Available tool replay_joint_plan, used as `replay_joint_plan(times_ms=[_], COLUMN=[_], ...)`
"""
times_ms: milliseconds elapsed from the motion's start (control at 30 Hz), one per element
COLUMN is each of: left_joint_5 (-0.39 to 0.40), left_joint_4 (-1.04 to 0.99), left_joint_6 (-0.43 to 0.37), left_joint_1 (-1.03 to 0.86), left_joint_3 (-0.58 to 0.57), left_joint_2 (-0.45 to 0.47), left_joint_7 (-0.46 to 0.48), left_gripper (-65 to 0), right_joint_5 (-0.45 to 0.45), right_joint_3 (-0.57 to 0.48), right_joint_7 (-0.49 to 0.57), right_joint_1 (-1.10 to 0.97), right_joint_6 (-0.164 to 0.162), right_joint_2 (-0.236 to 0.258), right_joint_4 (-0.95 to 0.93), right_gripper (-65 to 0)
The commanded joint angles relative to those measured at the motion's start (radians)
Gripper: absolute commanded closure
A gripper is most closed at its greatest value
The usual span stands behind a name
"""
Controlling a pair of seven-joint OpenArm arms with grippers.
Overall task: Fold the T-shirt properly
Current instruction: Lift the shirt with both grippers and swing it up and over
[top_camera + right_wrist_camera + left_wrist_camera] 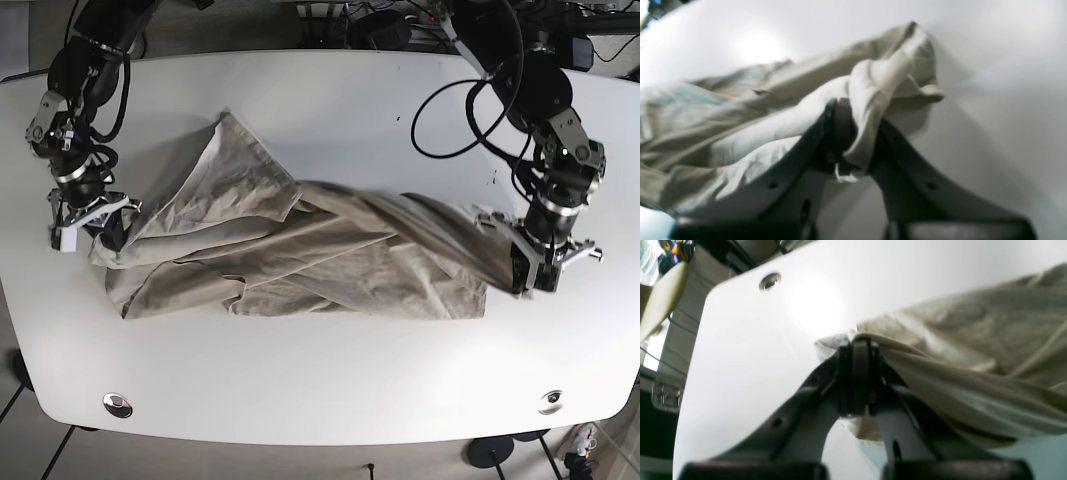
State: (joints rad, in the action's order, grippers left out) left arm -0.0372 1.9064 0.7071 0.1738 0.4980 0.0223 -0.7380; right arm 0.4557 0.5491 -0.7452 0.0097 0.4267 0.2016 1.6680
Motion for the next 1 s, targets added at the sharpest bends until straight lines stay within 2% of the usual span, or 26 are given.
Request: replay_joint_plan(times_ms=[33, 100, 167, 333, 400, 467, 600, 767, 900, 967, 1000], left_joint_5=[0.007, 0.007, 0.009, 0.013, 0.016, 0.010, 0.016, 0.018, 0.024, 0.072, 0.122], left_joint_4=[-0.029, -0.083, -0.175, -0.420, -0.543, -0.624, -0.752, -0.732, -0.545, -0.477, -0.423], left_joint_6=[-0.009, -0.009, -0.051, -0.062, -0.062, -0.071, -0.105, -0.103, -0.102, -0.102, -0.102], left_joint_1=[0.102, 0.197, 0.315, 0.594, 0.729, 0.826, 1.064, 1.085, 0.887, 0.760, 0.642], left_joint_3=[-0.026, -0.046, -0.057, -0.080, -0.081, -0.085, -0.088, -0.081, -0.037, -0.011, 0.020], left_joint_2=[0.009, 0.009, 0.031, 0.095, 0.136, 0.163, 0.229, 0.285, 0.334, 0.341, 0.344], left_joint_7=[-0.005, -0.025, -0.028, -0.025, 0.015, 0.071, 0.084, 0.077, 0.019, 0.016, 0.016], left_gripper=[0.0, 0.0, 0.0, 0.0, 0.0, 0.0, 0.0, 0.0, 0.0, 0.0, 0.0], right_joint_5=[-0.034, -0.090, -0.133, -0.137, -0.130, -0.130, -0.134, -0.125, -0.015, 0.022, 0.047], right_joint_3=[0.002, -0.013, -0.090, -0.129, -0.185, -0.225, -0.237, -0.228, -0.163, -0.128, -0.105], right_joint_7=[0.017, 0.017, 0.017, 0.017, 0.019, 0.019, 0.009, -0.060, -0.099, -0.119, -0.132], right_joint_1=[0.109, 0.191, 0.298, 0.560, 0.703, 0.820, 1.070, 1.131, 0.898, 0.774, 0.663], right_joint_6=[0.016, 0.018, 0.018, 0.018, 0.018, 0.016, 0.016, 0.016, 0.007, 0.007, 0.007], right_joint_2=[0.009, 0.009, 0.040, 0.080, 0.128, 0.135, 0.137, 0.129, 0.137, 0.131, 0.126], right_joint_4=[0.021, 0.008, -0.041, -0.190, -0.280, -0.328, -0.412, -0.389, -0.269, -0.216, -0.165], right_gripper=[-2.7, -2.7, -2.7, -2.9, -2.9, -2.9, -3.0, -3.0, -3.2, -3.2, -3.2])
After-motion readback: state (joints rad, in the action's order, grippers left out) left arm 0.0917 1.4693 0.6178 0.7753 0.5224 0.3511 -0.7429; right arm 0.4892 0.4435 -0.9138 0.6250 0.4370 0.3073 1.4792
